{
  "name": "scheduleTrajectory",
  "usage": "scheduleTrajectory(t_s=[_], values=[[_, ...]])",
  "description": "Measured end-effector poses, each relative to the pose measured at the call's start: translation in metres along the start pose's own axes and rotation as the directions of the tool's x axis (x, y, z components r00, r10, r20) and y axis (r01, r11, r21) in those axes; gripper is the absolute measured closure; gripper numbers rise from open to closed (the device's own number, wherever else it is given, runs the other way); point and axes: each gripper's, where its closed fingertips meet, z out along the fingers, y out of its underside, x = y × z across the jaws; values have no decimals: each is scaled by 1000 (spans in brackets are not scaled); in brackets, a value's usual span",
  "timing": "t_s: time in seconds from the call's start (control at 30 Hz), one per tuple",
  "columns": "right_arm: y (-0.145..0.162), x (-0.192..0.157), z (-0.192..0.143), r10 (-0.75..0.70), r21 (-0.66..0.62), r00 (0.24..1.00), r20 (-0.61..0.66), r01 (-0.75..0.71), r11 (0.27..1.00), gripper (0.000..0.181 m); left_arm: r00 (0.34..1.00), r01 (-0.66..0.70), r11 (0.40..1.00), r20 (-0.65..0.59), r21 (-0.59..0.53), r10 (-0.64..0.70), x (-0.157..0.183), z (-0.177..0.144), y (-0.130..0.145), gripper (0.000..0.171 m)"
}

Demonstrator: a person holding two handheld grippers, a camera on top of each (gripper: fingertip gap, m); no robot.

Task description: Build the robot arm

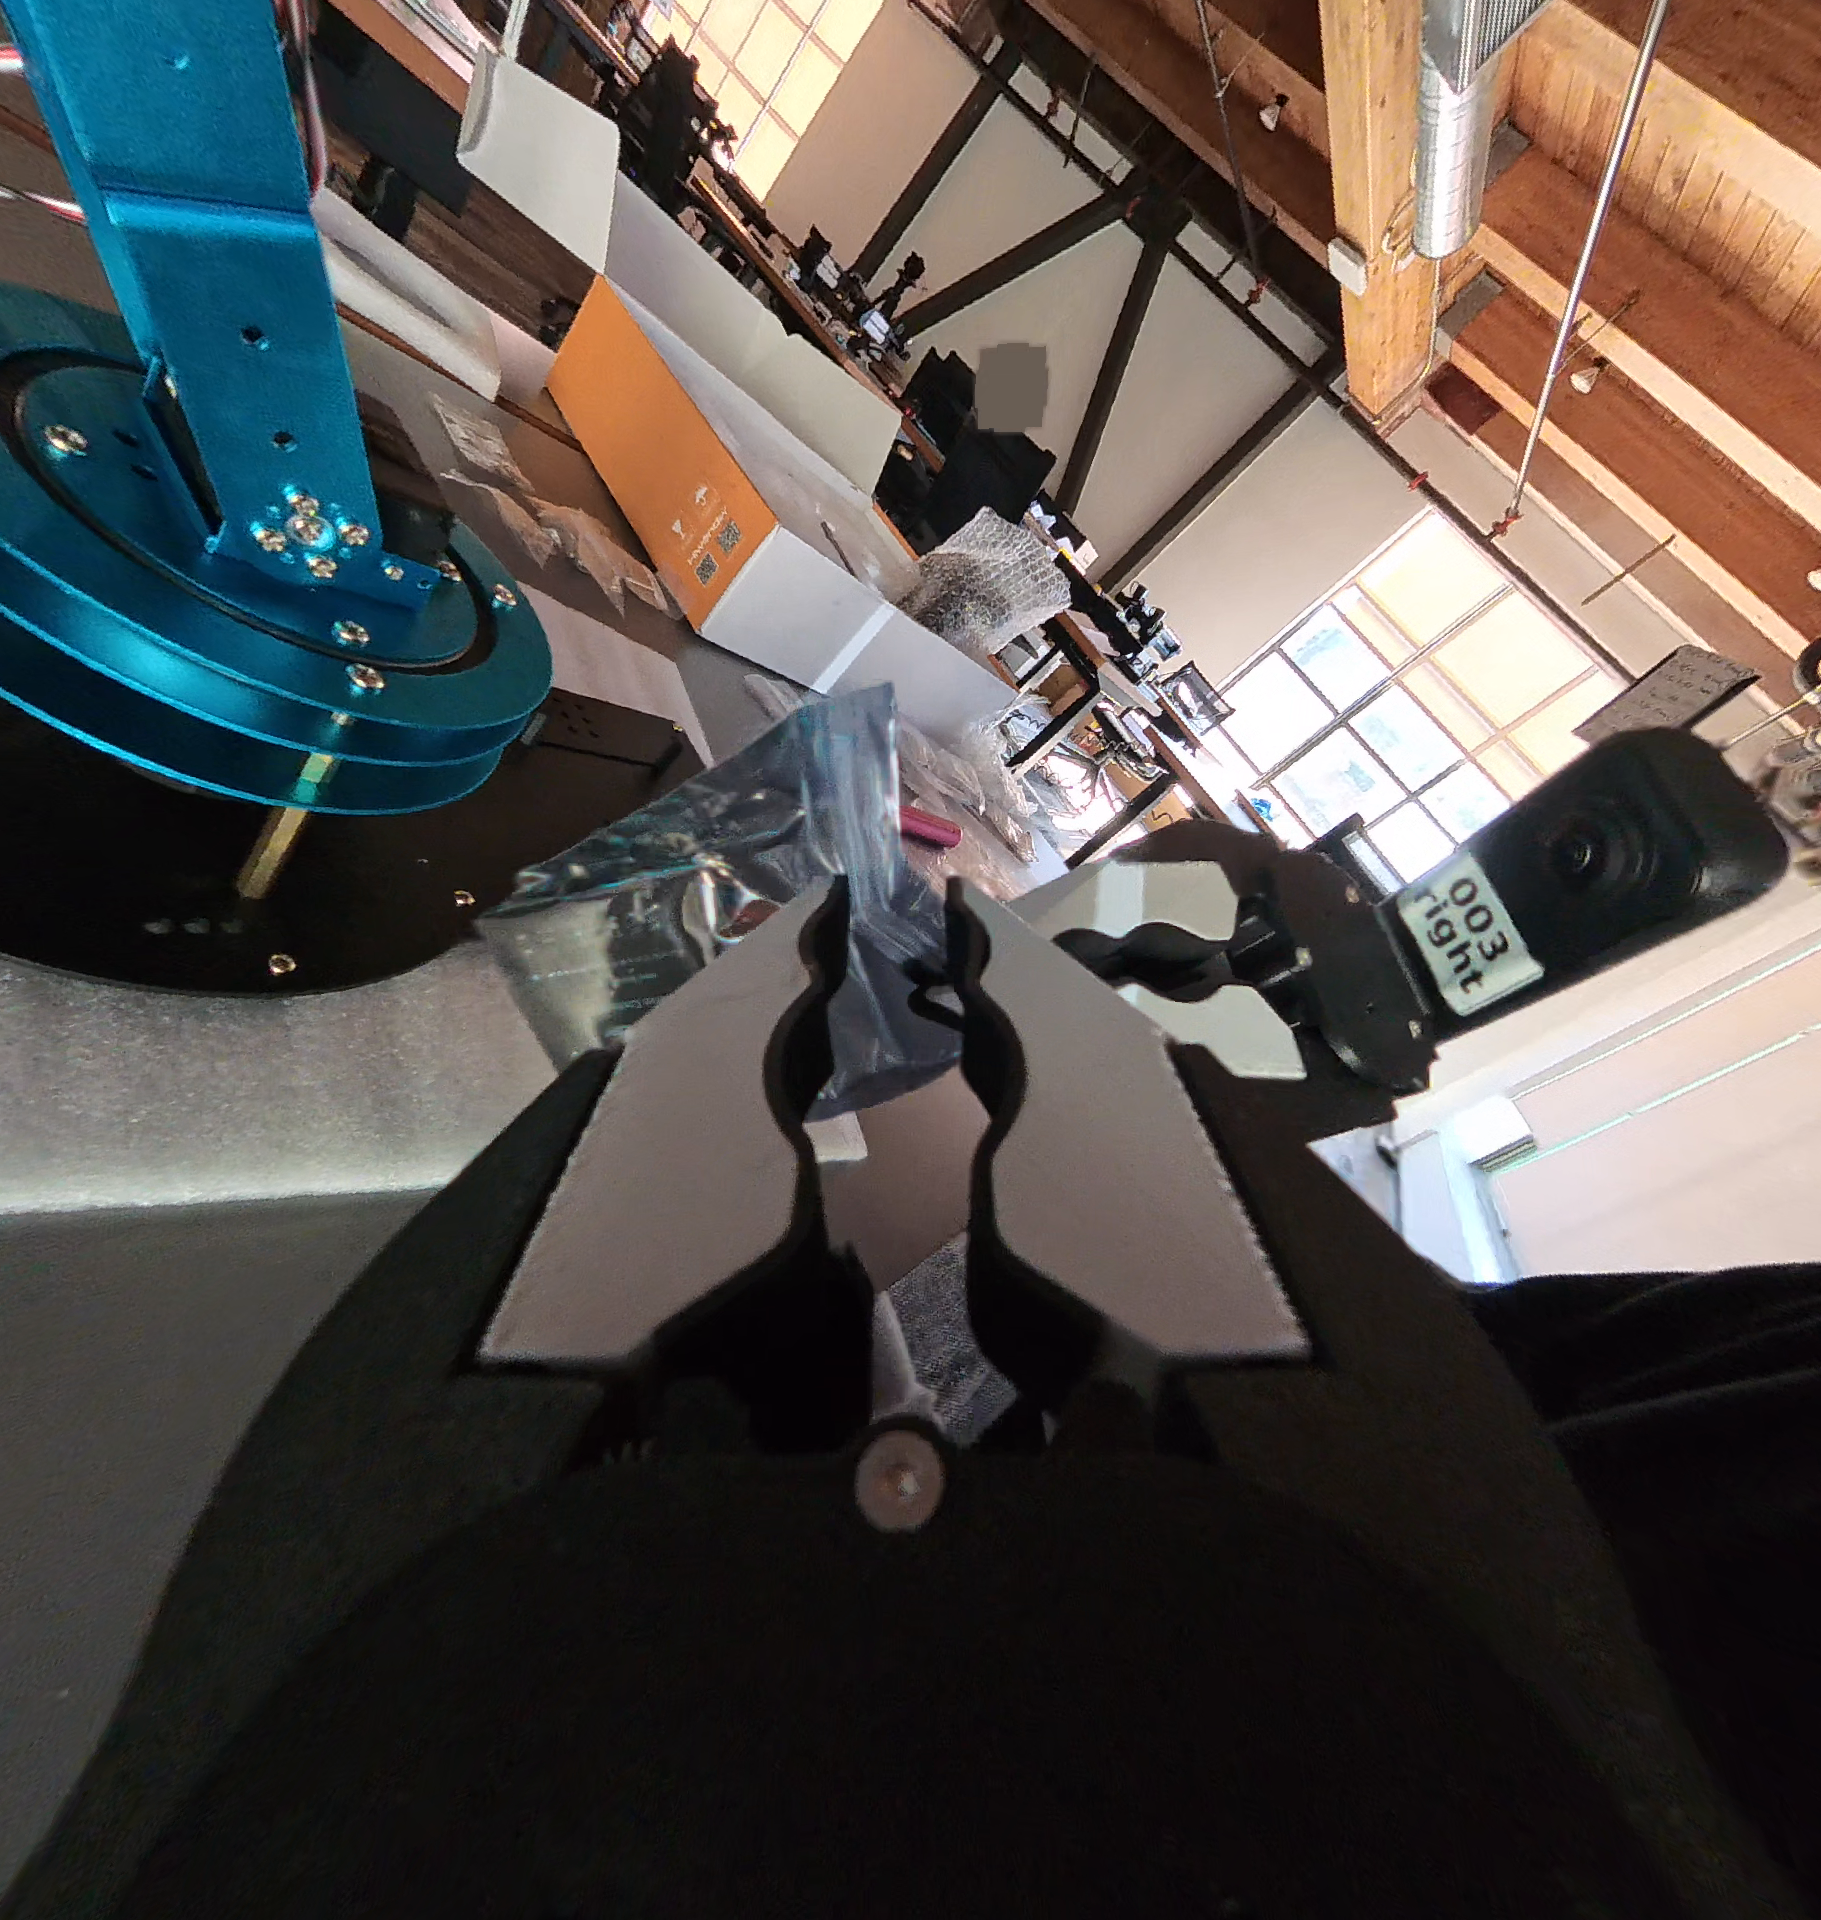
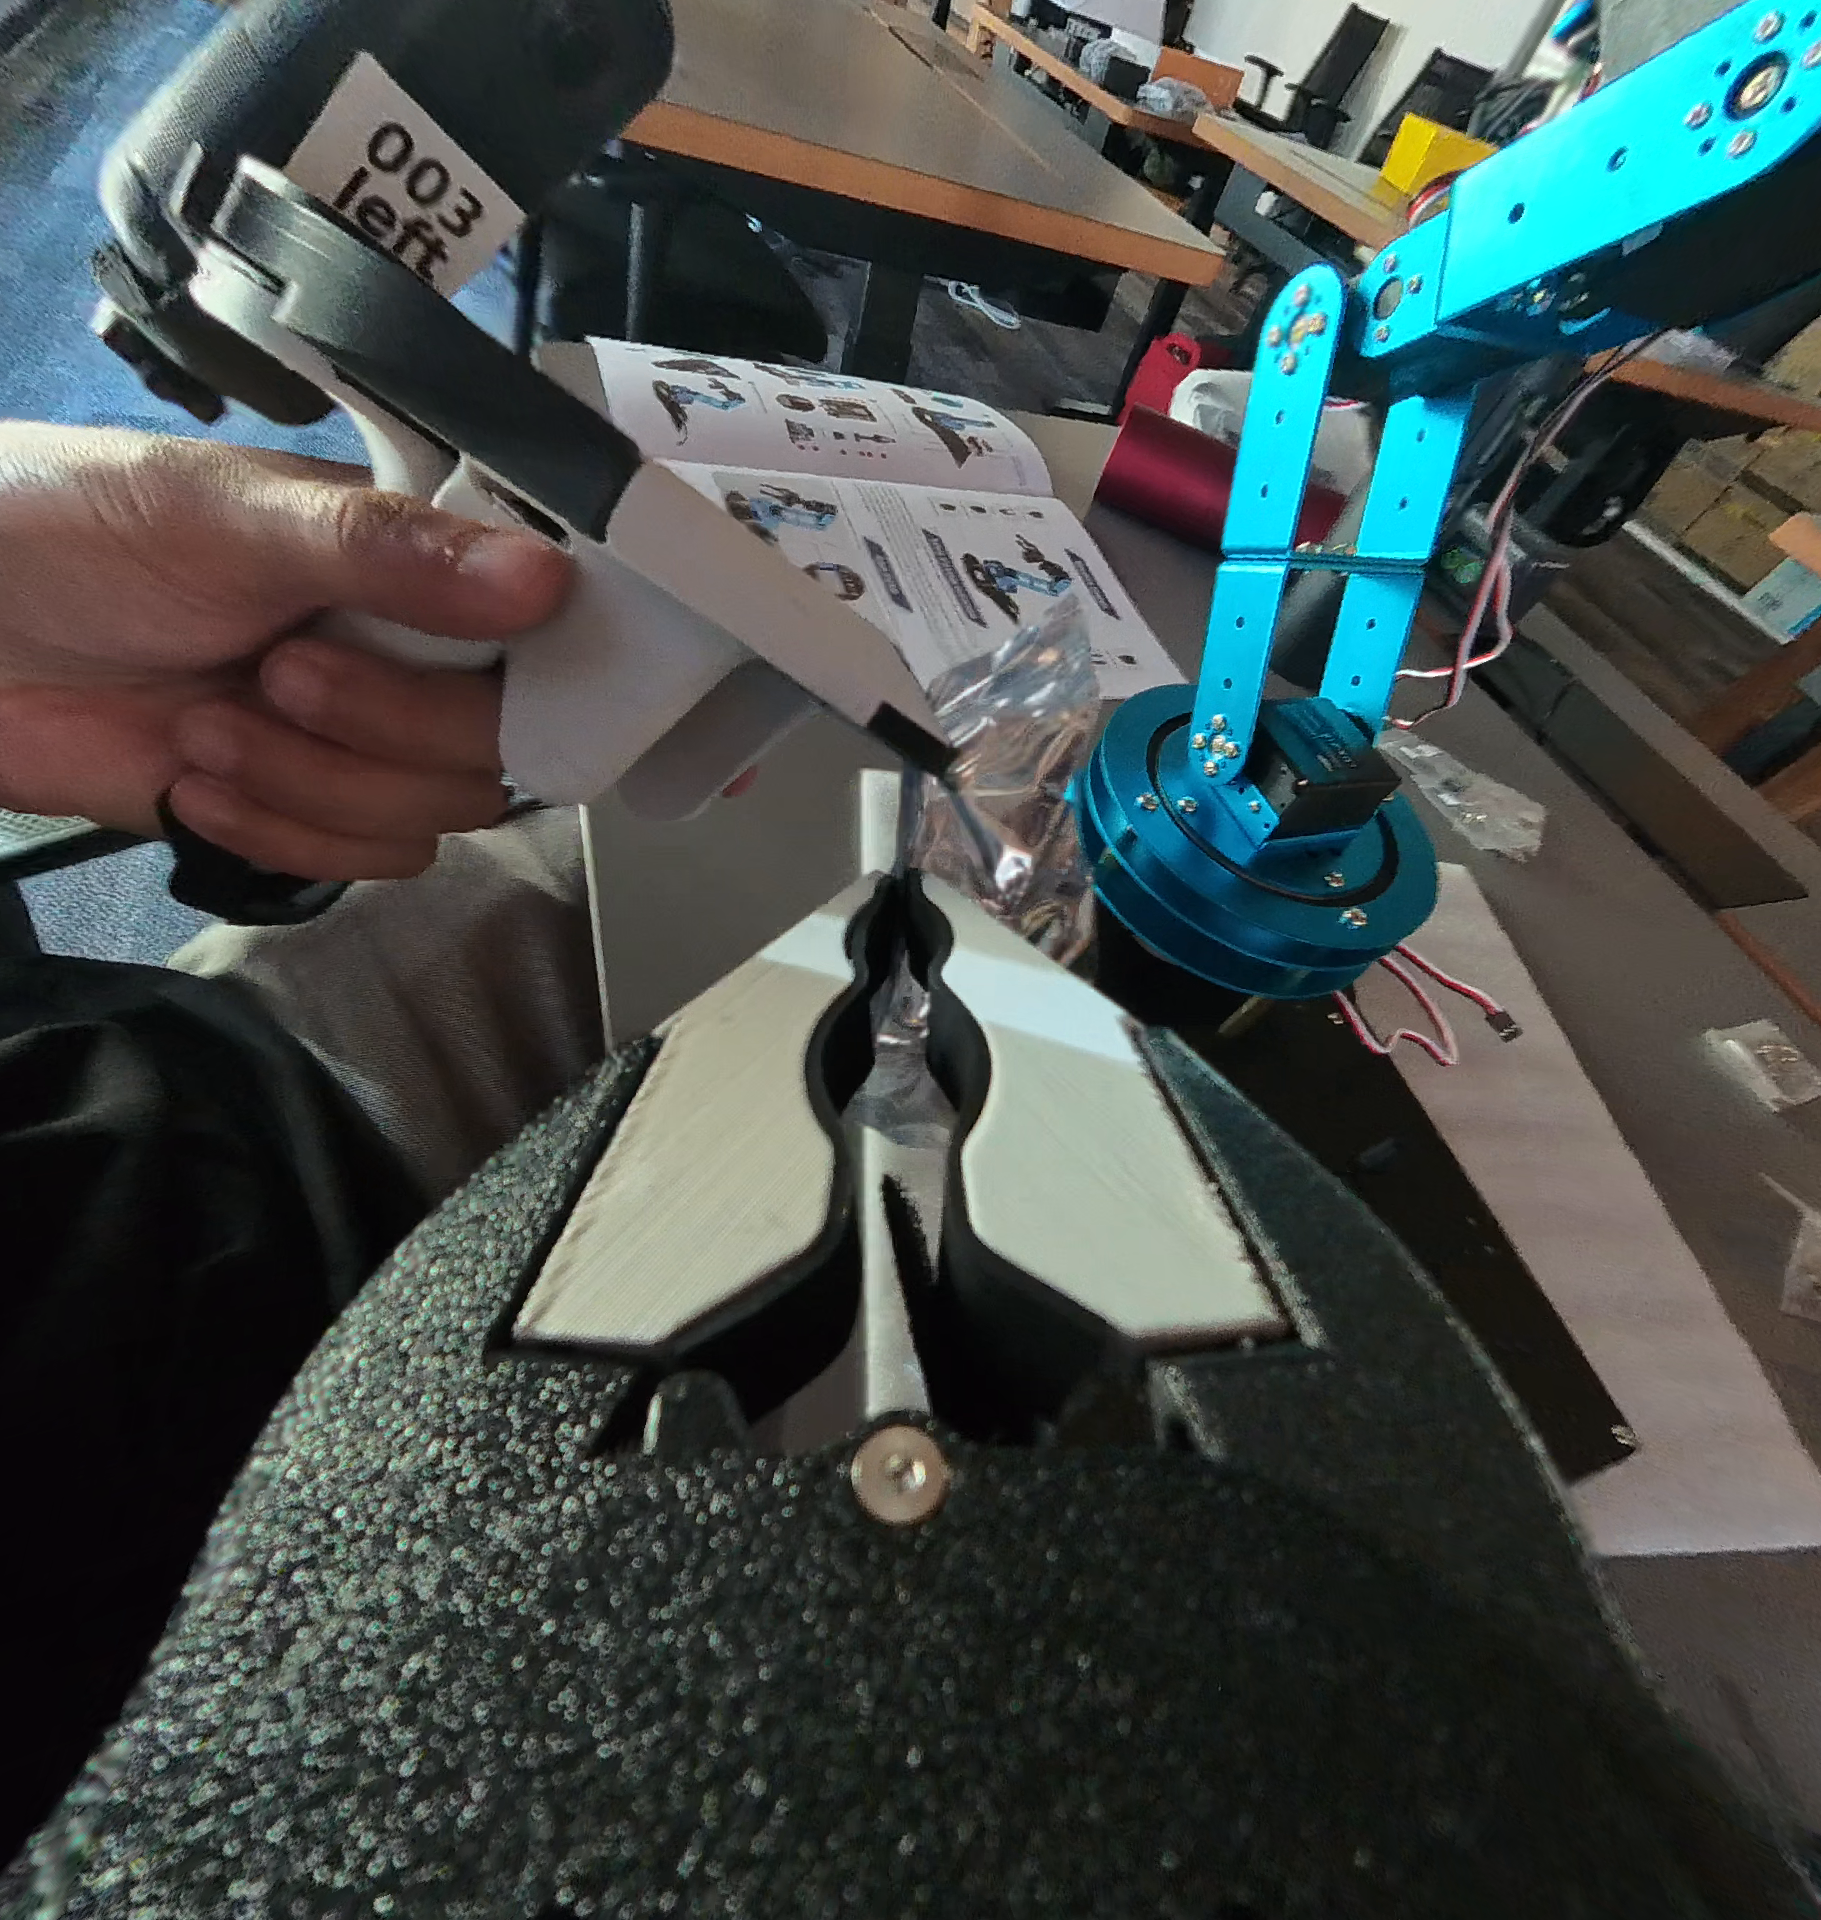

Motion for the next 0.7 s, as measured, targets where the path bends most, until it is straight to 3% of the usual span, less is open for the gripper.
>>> scheduleTrajectory(t_s=[0.23, 0.43, 0.7], values=[[-6, -8, -7, 201, 21, 953, 226, -211, 977, 164, 996, -87, 995, -4, -43, 87, 1, 4, 2, 160], [-10, -1, -10, 325, 23, 878, 351, -355, 935, 163, 996, -78, 994, -42, -72, 75, 2, 12, -1, 159], [-11, -2, -9, 586, -95, 532, 611, -686, 721, 171, 995, -71, 994, -75, -89, 64, 7, 18, 3, 160]])
